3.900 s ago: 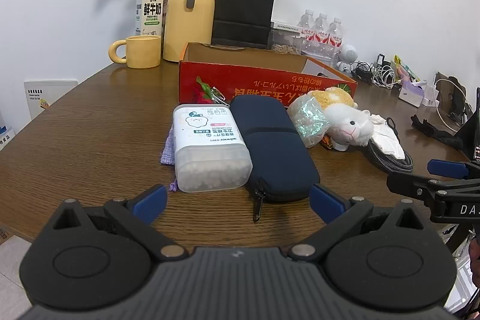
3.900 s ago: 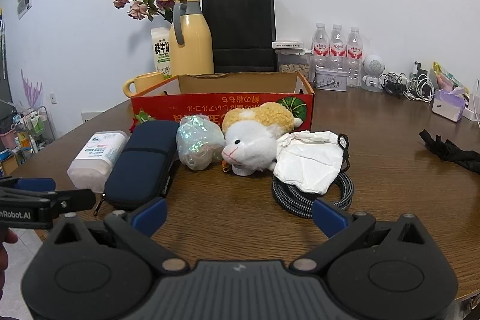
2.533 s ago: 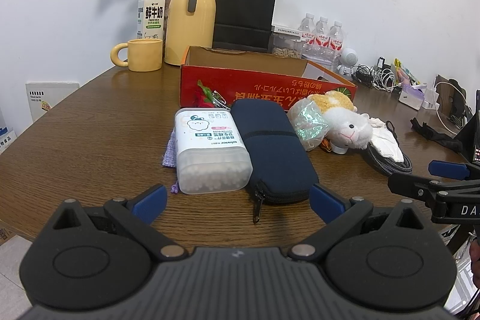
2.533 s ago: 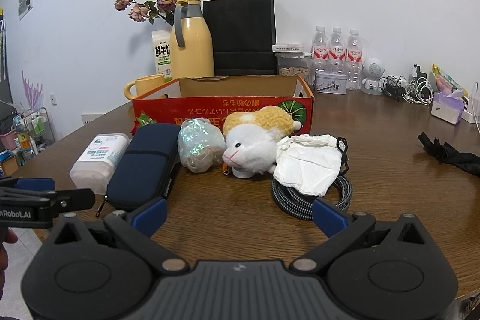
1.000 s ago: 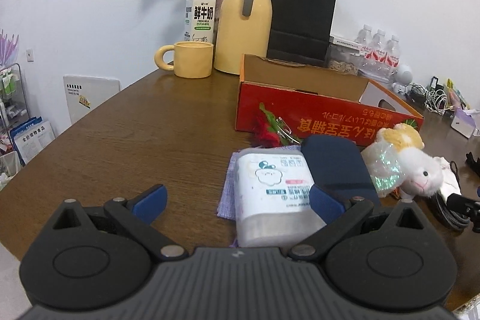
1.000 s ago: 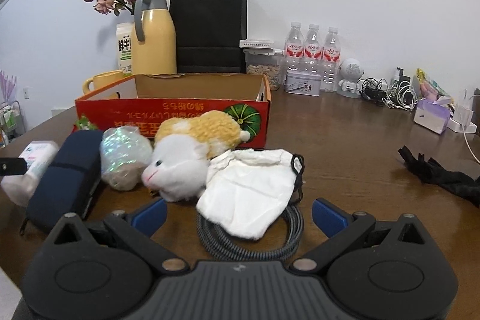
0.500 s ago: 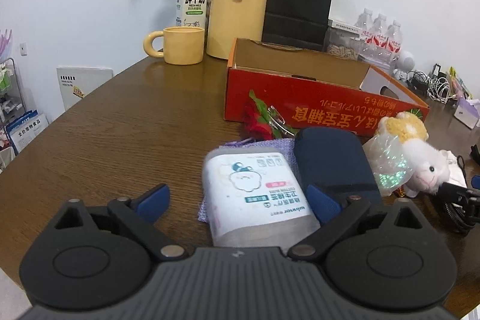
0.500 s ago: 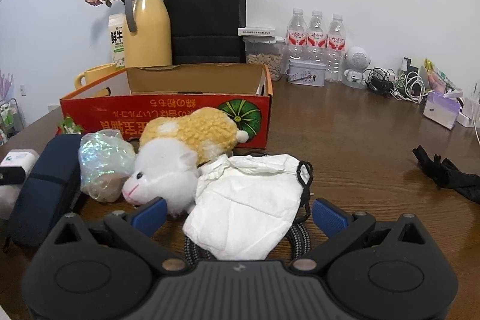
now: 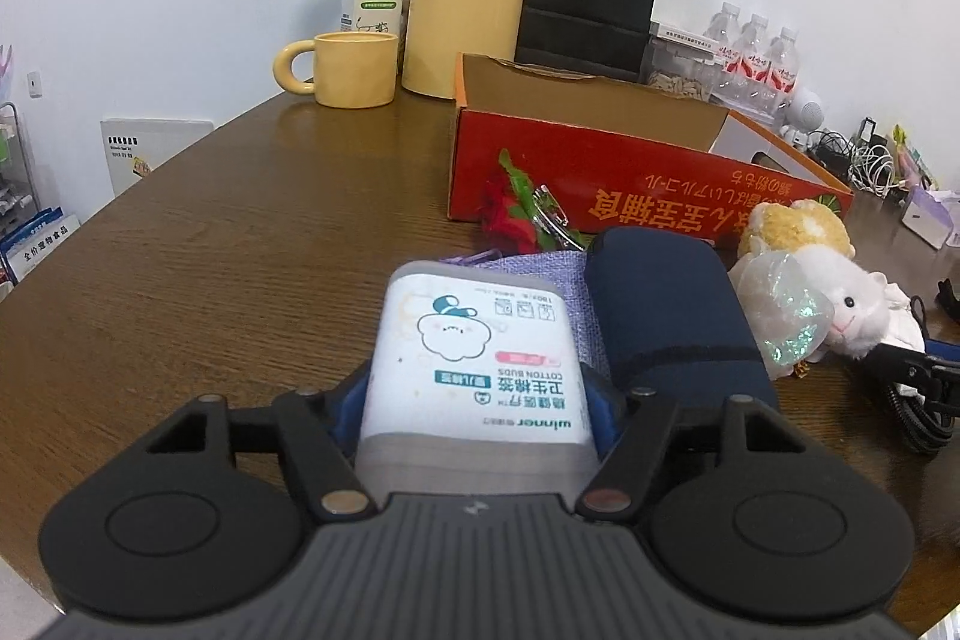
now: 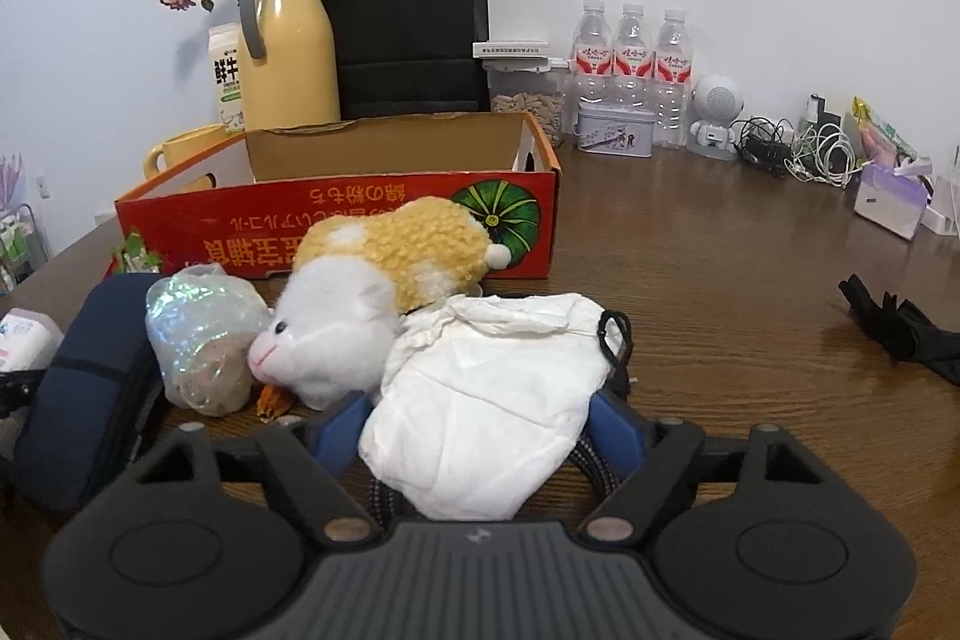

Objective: Organize objects
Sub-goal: 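Grasp the white cotton-bud container with the left gripper while the right gripper approaches the mask, then carry the cotton-bud container into the cardboard box with the left gripper and release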

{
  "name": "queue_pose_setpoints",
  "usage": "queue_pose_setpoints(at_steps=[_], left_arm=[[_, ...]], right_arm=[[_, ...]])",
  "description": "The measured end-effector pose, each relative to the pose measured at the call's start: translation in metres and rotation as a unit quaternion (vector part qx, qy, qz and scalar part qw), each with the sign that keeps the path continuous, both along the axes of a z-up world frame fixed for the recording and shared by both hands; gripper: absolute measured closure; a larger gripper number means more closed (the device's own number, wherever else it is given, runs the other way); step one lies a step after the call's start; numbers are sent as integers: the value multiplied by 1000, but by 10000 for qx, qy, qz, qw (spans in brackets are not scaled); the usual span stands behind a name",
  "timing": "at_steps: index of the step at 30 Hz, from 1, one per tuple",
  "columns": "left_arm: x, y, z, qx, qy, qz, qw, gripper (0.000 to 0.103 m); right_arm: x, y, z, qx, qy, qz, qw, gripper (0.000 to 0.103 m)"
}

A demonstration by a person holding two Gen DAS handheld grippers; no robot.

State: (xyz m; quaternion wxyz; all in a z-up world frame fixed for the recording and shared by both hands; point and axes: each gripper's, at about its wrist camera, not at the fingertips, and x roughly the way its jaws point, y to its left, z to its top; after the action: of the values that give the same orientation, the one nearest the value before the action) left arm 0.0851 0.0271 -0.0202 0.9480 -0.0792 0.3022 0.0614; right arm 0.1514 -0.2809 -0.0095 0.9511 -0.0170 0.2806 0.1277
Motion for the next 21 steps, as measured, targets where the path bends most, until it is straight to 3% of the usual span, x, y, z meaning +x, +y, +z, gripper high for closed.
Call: queue_pose_setpoints(at_steps=[5,21], left_arm=[[-5,2,1,-20,-17,4,10000,34],[-21,2,26,4,-447,-57,9990,34]], right_arm=[[-8,-4,3,38,-59,12,10000,33],[-36,-4,26,107,-538,112,9984,34]])
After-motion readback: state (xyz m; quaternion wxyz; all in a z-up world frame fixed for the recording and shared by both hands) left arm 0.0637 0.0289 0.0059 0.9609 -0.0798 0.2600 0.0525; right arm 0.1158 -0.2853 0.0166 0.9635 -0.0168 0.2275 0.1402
